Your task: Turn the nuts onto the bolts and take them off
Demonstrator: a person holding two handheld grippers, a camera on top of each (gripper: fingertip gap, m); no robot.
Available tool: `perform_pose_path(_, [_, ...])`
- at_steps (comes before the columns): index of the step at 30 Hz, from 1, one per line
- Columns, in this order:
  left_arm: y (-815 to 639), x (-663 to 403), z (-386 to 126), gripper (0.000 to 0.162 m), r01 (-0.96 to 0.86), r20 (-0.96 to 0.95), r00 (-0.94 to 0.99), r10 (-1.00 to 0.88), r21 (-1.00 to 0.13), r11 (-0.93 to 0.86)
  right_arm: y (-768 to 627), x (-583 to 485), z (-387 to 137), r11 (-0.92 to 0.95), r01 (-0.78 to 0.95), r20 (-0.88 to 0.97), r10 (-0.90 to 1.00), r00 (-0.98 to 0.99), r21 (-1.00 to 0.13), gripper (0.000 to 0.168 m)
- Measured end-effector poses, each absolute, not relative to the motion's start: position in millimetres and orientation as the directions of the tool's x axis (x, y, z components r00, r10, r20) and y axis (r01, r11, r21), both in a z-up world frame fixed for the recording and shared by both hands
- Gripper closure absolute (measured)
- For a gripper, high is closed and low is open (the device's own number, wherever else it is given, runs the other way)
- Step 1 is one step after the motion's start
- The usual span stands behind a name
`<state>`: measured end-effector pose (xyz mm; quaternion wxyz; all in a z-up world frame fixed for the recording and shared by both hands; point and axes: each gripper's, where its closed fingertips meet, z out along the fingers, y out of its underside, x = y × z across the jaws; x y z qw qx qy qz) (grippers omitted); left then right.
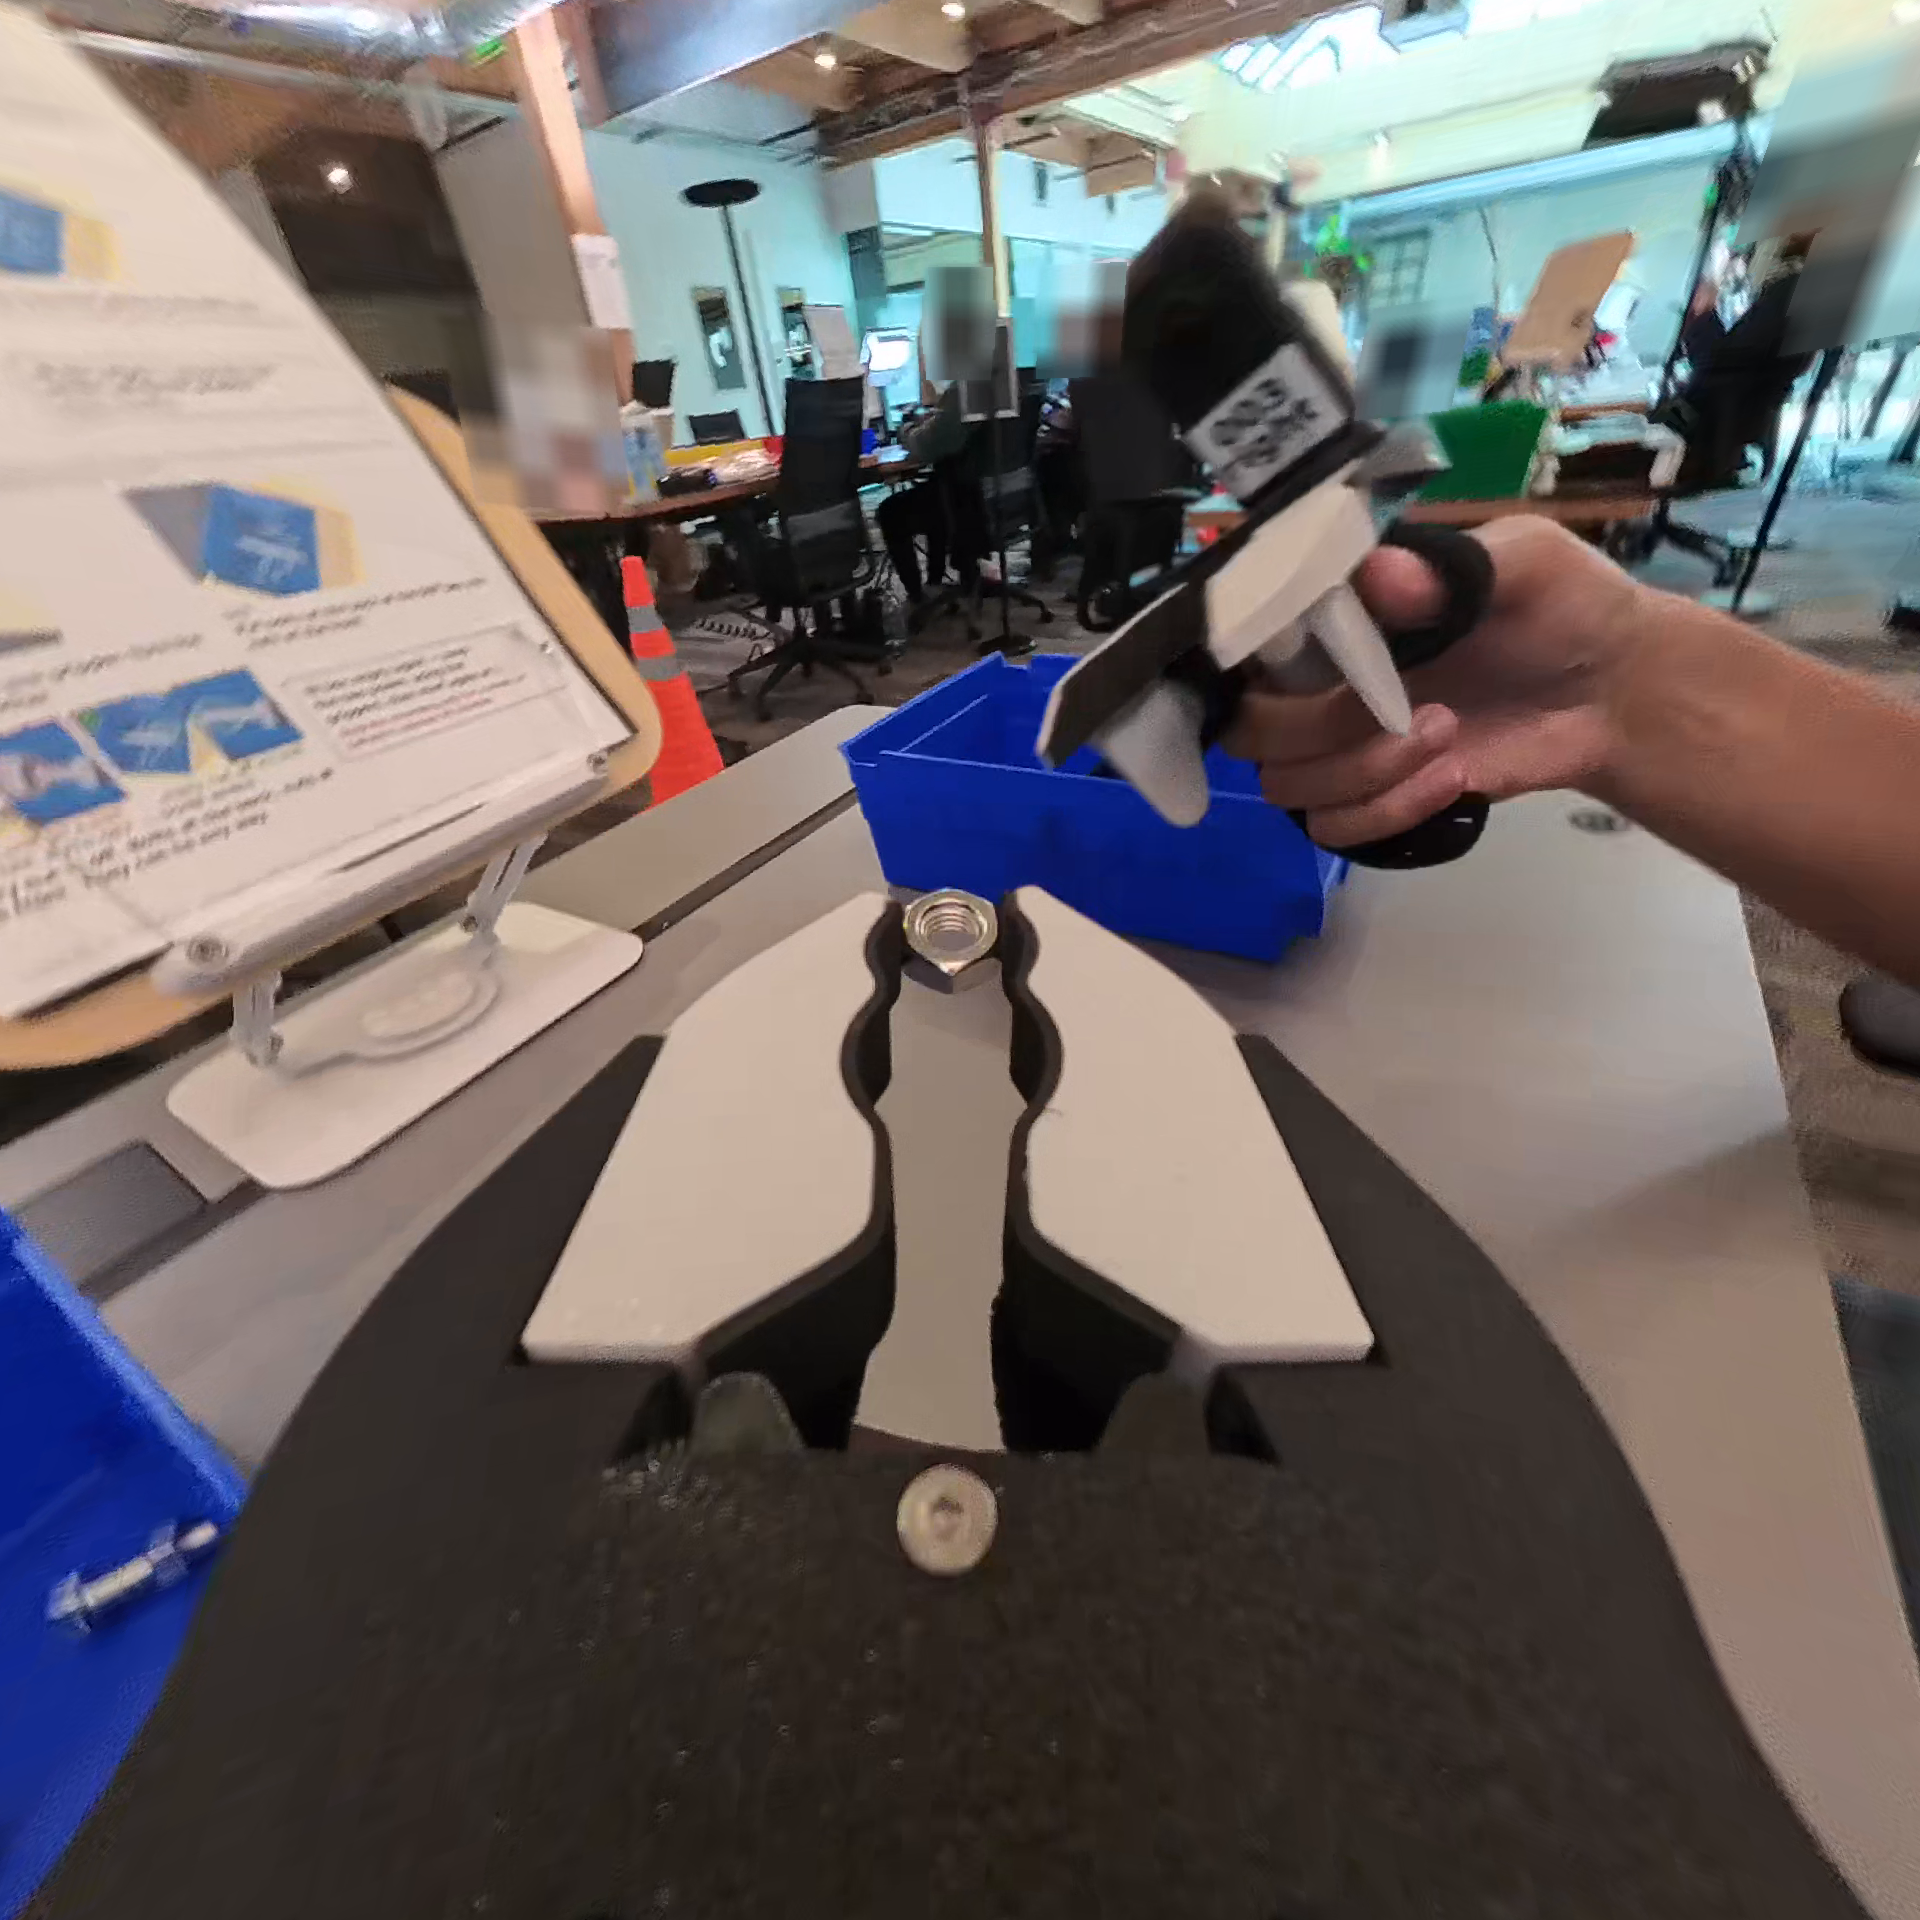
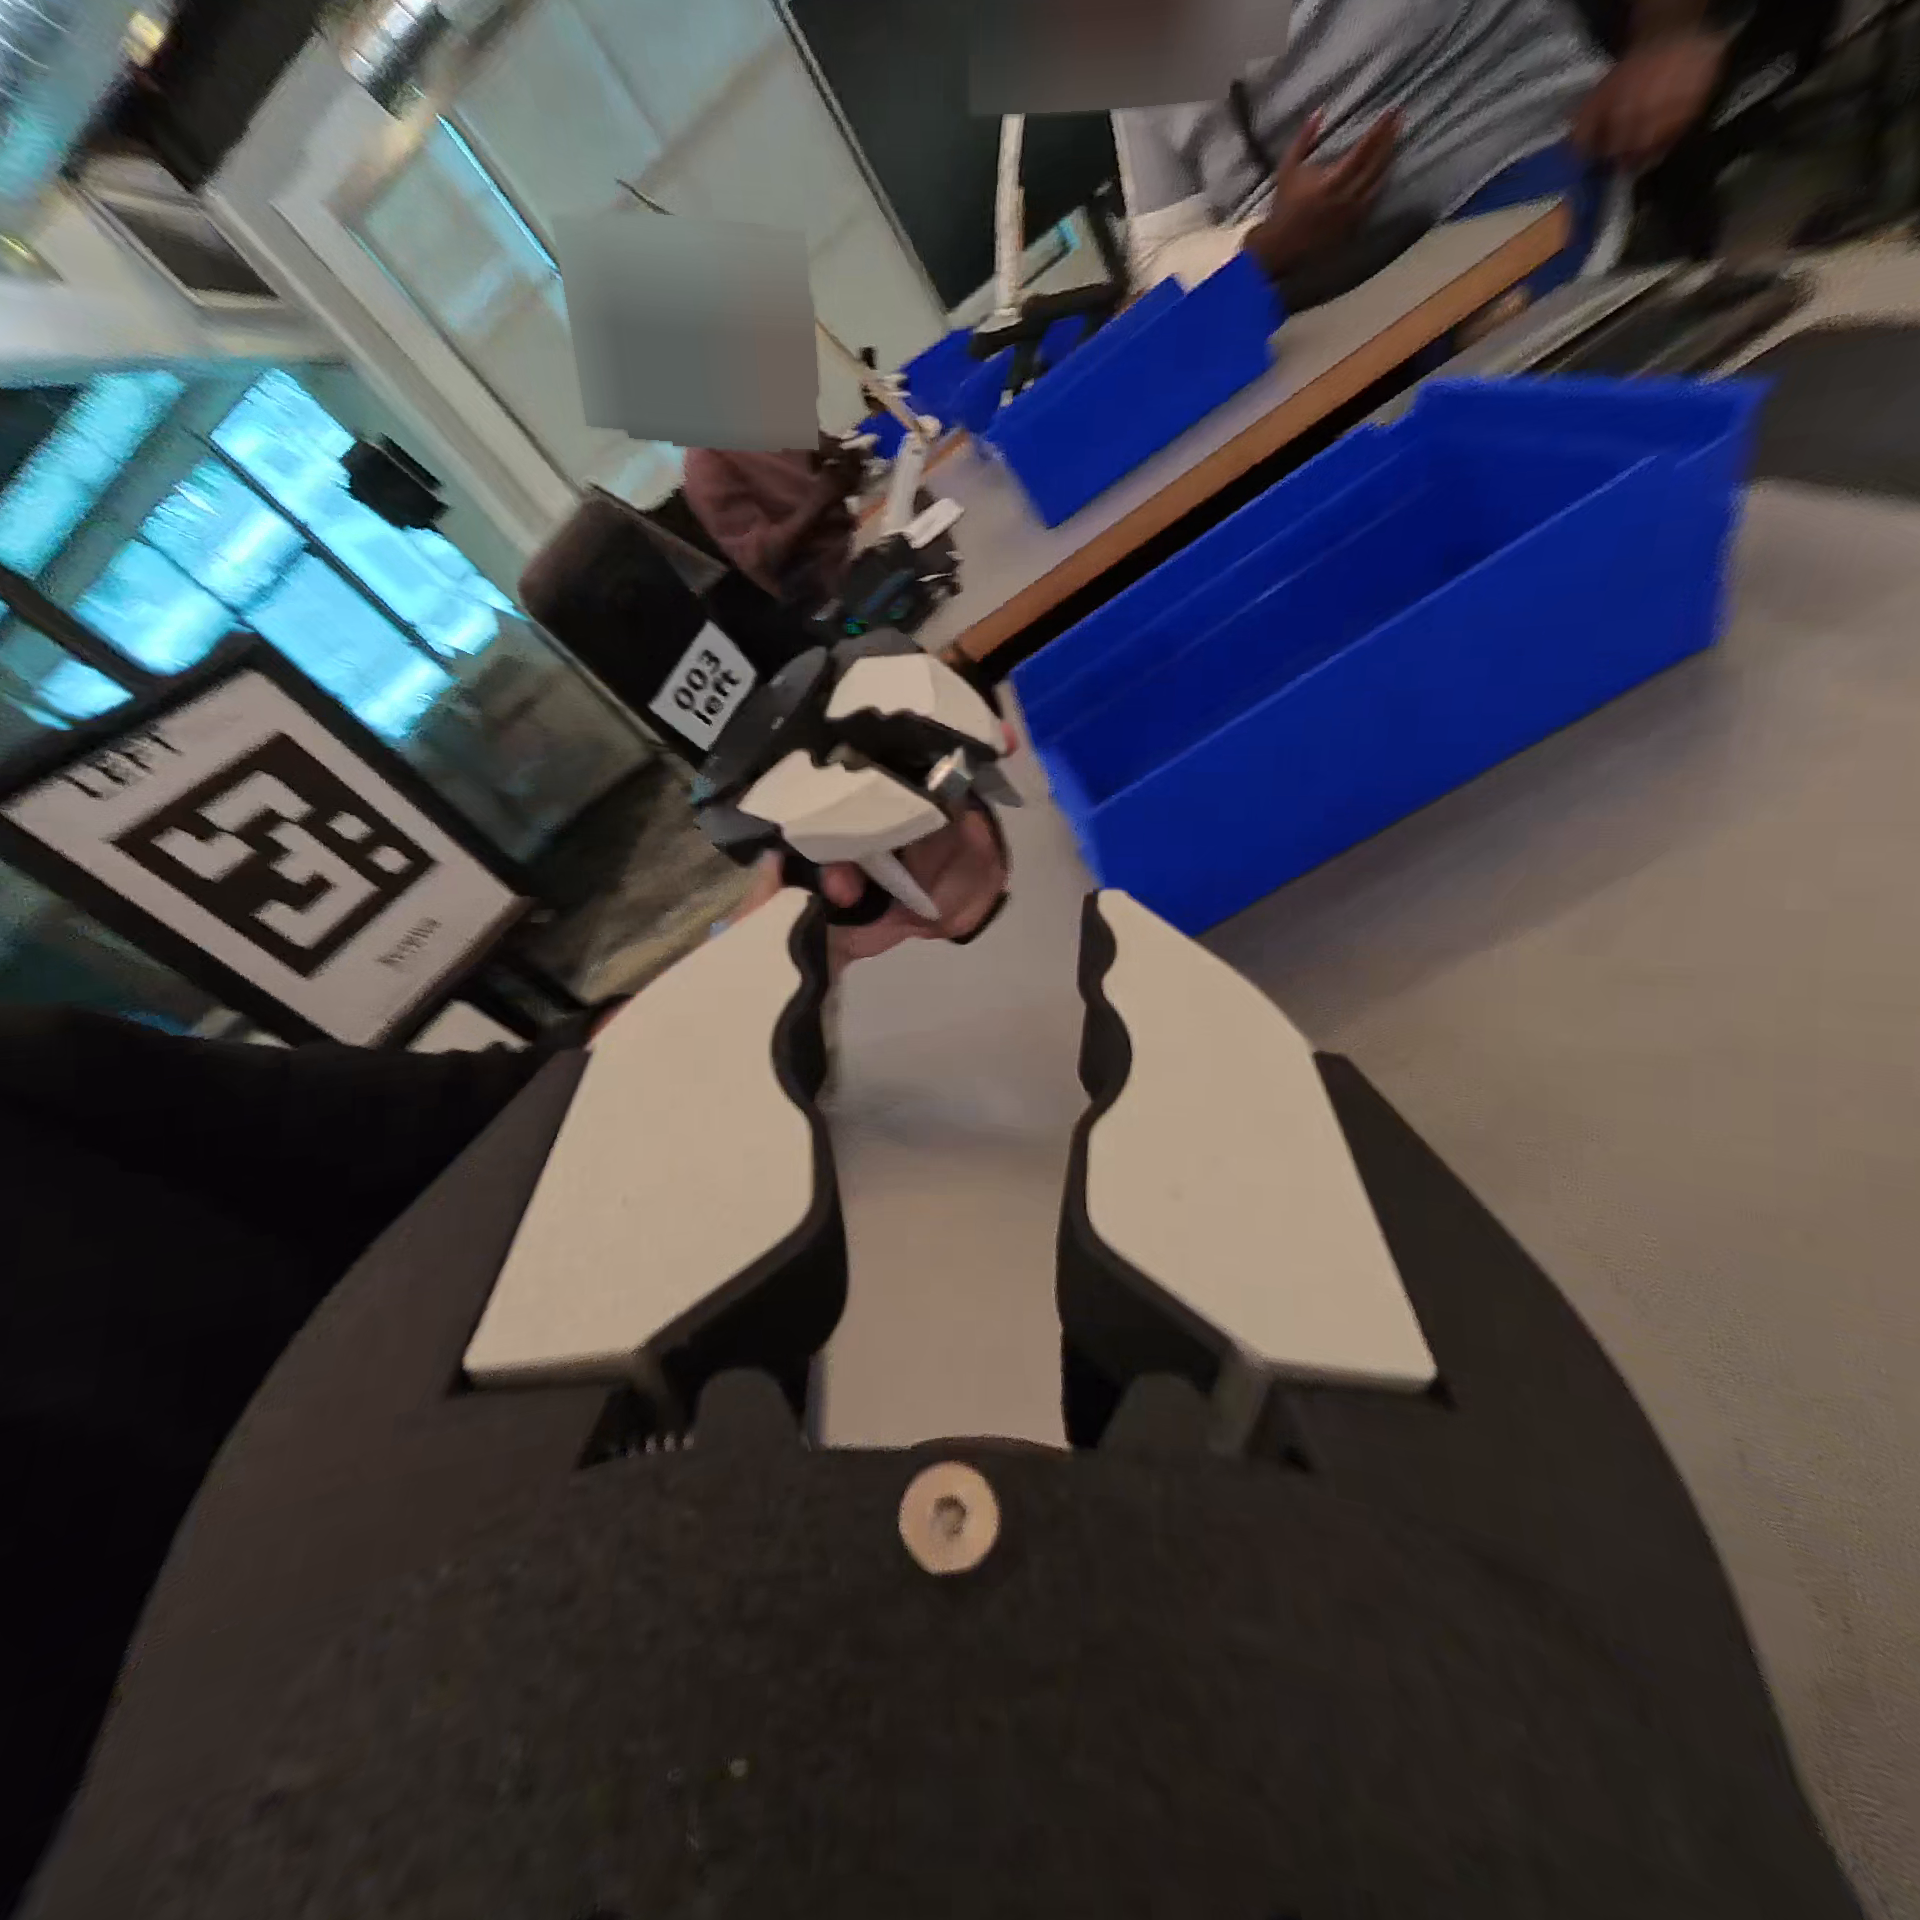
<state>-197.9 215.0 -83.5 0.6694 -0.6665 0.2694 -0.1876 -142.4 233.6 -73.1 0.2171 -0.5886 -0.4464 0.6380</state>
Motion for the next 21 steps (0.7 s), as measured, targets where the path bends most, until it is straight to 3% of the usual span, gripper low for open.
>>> perform_pose_path(10, [204, -159, -89, 0.145, -0.343, -0.406, 0.668, -0.623, -0.912, 0.227, 192, -167, -87, -0.656, 0.329, -0.734, 0.61, -0.298, -0.679, 0.127])
perform_pose_path(14, [206, -153, -99, 0.145, -0.443, -0.494, 0.637, -0.592, -0.863, 0.244, 181, -168, -88, -0.661, 0.35, -0.748, 0.58, -0.324, -0.664, 0.139])
perform_pose_path(16, [205, -150, -100, 0.145, -0.439, -0.494, 0.635, -0.594, -0.863, 0.249, 183, -168, -95, -0.65, 0.369, -0.746, 0.598, -0.293, -0.665, 0.157])
perform_pose_path(21, [207, -153, -103, 0.145, -0.478, -0.52, 0.637, -0.569, -0.846, 0.238, 187, -170, -98, -0.655, 0.352, -0.743, 0.605, -0.286, -0.669, 0.161])
